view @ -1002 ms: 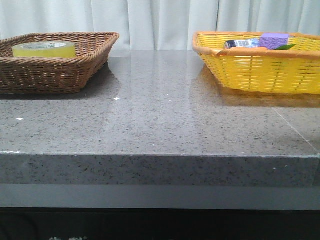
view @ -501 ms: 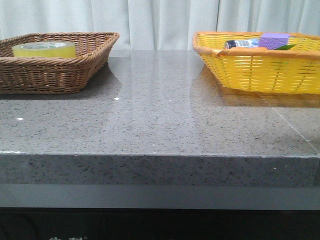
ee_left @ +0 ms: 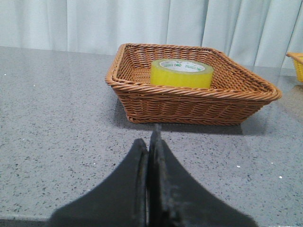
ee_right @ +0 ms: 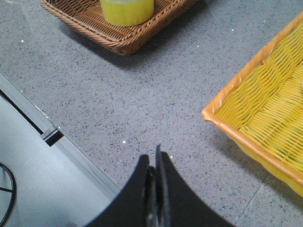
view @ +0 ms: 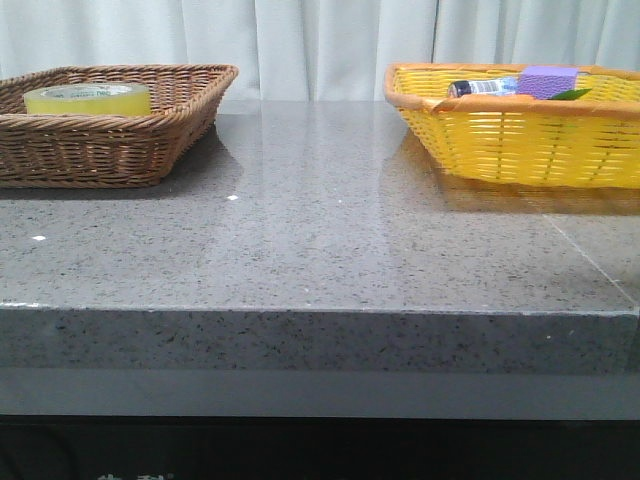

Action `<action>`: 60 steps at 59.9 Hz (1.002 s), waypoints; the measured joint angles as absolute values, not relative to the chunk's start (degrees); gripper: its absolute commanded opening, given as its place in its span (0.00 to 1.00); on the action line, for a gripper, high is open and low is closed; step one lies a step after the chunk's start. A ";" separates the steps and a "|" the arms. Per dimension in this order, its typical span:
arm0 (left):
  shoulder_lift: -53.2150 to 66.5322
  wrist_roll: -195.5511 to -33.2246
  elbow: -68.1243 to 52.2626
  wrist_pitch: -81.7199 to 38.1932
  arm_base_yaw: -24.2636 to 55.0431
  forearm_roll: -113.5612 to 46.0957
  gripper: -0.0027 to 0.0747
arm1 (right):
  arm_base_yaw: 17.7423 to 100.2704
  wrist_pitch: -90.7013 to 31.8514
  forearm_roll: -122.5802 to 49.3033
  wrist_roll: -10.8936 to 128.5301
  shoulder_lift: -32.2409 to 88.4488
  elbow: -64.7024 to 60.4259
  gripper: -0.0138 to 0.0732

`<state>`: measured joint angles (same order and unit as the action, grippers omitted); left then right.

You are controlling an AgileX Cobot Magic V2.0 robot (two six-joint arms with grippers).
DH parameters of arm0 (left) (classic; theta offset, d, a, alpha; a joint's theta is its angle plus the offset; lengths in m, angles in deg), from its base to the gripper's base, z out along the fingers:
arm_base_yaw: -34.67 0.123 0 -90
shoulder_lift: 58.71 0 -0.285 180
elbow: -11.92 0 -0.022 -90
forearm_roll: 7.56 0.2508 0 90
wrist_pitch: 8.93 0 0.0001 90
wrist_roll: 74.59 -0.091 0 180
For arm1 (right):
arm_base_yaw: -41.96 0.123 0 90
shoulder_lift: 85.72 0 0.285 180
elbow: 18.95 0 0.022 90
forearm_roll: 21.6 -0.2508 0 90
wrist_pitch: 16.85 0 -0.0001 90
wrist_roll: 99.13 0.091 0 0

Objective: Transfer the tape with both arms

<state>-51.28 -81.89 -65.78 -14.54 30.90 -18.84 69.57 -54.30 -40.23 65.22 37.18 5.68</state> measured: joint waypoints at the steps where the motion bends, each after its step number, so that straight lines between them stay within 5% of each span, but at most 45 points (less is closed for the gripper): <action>1: -51.28 -81.89 -65.78 -14.54 30.90 -18.84 0.01 | 69.57 -54.30 -40.23 65.22 37.18 5.68 0.08; 60: -51.28 -71.35 -65.78 -12.52 30.90 -10.61 0.01 | 69.57 -54.30 -40.23 65.22 37.18 5.68 0.08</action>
